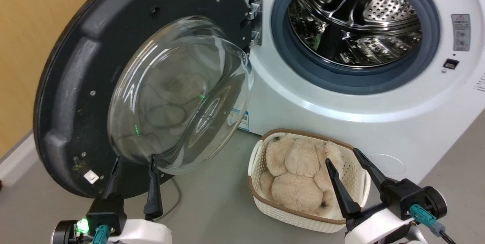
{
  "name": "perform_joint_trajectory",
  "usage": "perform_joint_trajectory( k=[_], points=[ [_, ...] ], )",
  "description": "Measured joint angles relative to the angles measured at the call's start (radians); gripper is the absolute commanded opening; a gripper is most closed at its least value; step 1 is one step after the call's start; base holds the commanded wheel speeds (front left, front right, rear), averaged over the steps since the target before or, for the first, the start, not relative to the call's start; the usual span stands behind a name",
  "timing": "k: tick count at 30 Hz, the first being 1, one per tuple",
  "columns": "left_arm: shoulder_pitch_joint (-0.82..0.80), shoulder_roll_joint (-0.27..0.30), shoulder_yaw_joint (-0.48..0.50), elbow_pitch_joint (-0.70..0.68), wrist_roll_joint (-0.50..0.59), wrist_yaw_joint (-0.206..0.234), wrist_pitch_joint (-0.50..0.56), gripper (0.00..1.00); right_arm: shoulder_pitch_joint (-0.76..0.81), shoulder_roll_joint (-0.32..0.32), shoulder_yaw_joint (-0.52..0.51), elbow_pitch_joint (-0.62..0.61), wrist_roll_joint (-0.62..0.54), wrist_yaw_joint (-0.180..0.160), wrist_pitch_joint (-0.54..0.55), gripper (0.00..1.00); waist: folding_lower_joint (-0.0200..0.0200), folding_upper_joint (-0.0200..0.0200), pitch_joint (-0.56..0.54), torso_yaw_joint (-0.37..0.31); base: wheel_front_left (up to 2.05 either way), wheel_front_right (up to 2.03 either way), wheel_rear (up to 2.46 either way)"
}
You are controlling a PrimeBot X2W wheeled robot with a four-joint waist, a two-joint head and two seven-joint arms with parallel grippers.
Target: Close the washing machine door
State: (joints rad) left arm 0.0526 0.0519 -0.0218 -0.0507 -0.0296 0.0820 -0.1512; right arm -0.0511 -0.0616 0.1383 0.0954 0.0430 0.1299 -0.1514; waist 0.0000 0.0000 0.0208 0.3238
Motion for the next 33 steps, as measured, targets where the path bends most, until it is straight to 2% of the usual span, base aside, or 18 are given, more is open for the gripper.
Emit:
perform_joint_trajectory(
  k=[33],
  points=[
    [0.048,0.000,-0.015,-0.044,0.000,0.057,-0.064,1.00,-0.021,-0.046,0.077,0.016,0.063,0.000,-0.066,1.00,0.0000,0.0000,0.004,0.137,-0.05,-0.05,-0.05]
  ],
)
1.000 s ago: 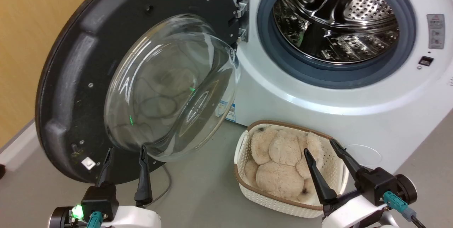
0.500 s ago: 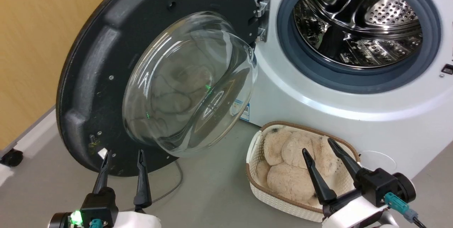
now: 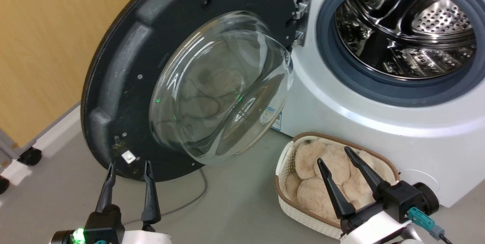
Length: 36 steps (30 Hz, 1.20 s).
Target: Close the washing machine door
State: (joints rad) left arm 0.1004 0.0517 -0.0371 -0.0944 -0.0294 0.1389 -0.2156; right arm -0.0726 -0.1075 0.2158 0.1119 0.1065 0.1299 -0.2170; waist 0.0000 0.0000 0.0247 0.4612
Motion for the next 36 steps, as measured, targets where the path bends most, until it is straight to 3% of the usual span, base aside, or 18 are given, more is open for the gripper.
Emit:
perform_joint_trajectory(
  k=[25,27,31,36],
  points=[
    [0.005,0.000,-0.010,-0.015,-0.004,0.021,-0.041,1.00,-0.010,-0.013,0.038,0.006,0.027,0.000,-0.040,1.00,0.0000,0.0000,0.006,0.079,0.00,0.00,0.00],
    [0.005,0.000,-0.009,-0.016,-0.019,0.018,-0.041,0.00,-0.010,-0.013,0.038,0.006,0.027,0.000,-0.040,1.00,0.0000,0.0000,0.007,0.079,0.00,0.00,0.00],
    [0.003,-0.001,0.020,-0.042,-0.063,0.013,-0.041,0.00,-0.010,-0.014,0.035,0.006,0.027,0.000,-0.040,1.00,0.0000,0.0000,0.008,0.081,0.00,0.00,0.00],
    [-0.044,0.004,0.108,-0.049,-0.161,-0.040,-0.041,0.00,-0.007,-0.015,0.017,0.001,0.022,0.000,-0.040,1.00,0.0000,0.0000,0.012,0.081,0.00,0.00,0.00]
  ],
)
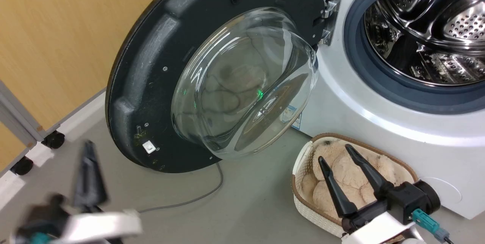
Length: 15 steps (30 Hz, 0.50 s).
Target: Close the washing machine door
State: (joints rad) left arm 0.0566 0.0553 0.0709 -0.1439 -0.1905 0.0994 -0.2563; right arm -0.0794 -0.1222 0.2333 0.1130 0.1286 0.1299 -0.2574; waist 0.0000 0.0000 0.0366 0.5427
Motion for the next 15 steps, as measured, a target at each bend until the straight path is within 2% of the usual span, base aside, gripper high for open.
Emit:
perform_joint_trajectory(
  k=[3,7,9,12,15],
  points=[
    [-0.082,0.030,0.070,0.048,-0.114,-0.052,0.004,0.00,0.013,0.000,-0.015,-0.012,-0.008,0.000,0.000,1.00,0.0000,0.0000,0.008,-0.002,0.00,0.00,0.00],
    [-0.225,0.073,0.156,0.128,-0.299,-0.113,0.086,0.00,0.035,0.000,-0.035,-0.031,-0.028,0.000,0.000,1.00,0.0000,0.0000,0.022,-0.003,0.00,0.00,0.00],
    [-0.298,0.100,0.187,0.179,-0.374,-0.129,0.139,0.00,0.044,0.000,-0.046,-0.040,-0.034,0.000,0.000,1.00,0.0000,0.0000,0.030,-0.004,0.00,0.00,0.00],
    [-0.386,0.153,0.207,0.267,-0.420,-0.141,0.199,0.00,0.055,0.000,-0.062,-0.054,-0.041,0.000,0.000,1.00,0.0000,0.0000,0.043,-0.004,0.00,0.00,0.00],
    [-0.463,0.147,0.236,0.359,-0.532,-0.148,0.277,0.00,0.062,0.001,-0.068,-0.063,-0.049,0.000,0.000,1.00,0.0000,0.0000,0.052,-0.006,0.00,0.00,0.00]
  ],
)
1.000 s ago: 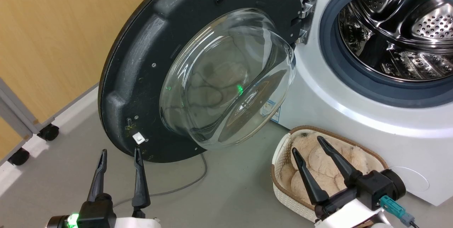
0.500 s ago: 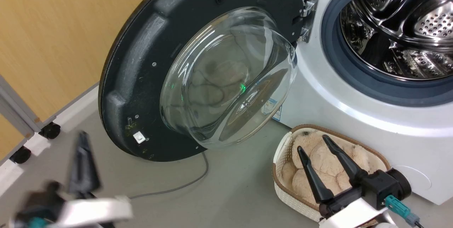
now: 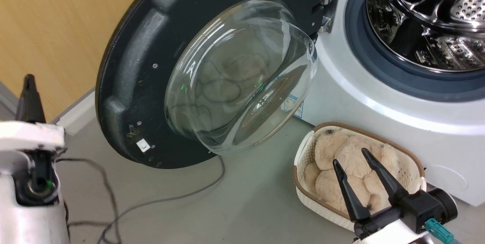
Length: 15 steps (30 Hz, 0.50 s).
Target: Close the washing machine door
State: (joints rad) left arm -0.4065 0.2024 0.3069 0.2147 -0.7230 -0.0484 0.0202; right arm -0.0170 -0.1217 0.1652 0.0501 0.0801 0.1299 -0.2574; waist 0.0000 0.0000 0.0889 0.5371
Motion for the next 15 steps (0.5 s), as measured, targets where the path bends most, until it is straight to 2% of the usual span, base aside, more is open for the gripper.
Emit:
perform_joint_trajectory(
  k=[3,7,10,15],
  points=[
    [-0.065,-0.026,0.062,0.091,-0.154,0.009,0.100,0.00,0.000,0.000,0.002,-0.005,-0.003,0.000,0.000,1.00,0.0000,0.0000,0.011,-0.011,0.00,0.00,0.00],
    [-0.123,-0.041,0.130,0.177,-0.331,0.048,0.250,0.00,0.000,-0.003,0.007,-0.007,-0.003,0.000,0.000,1.00,0.0000,0.0000,0.023,-0.028,0.00,0.00,0.00],
    [-0.132,-0.040,0.141,0.207,-0.402,0.059,0.352,0.00,-0.001,-0.007,0.005,-0.008,-0.003,0.000,0.000,1.00,0.0001,0.0000,0.029,-0.036,0.00,0.00,0.00],
    [-0.128,-0.040,0.128,0.207,-0.479,0.055,0.507,0.00,-0.002,-0.008,-0.005,-0.009,-0.003,0.000,0.000,1.00,0.0000,0.0000,0.033,-0.044,0.00,0.00,0.00]
  ],
)
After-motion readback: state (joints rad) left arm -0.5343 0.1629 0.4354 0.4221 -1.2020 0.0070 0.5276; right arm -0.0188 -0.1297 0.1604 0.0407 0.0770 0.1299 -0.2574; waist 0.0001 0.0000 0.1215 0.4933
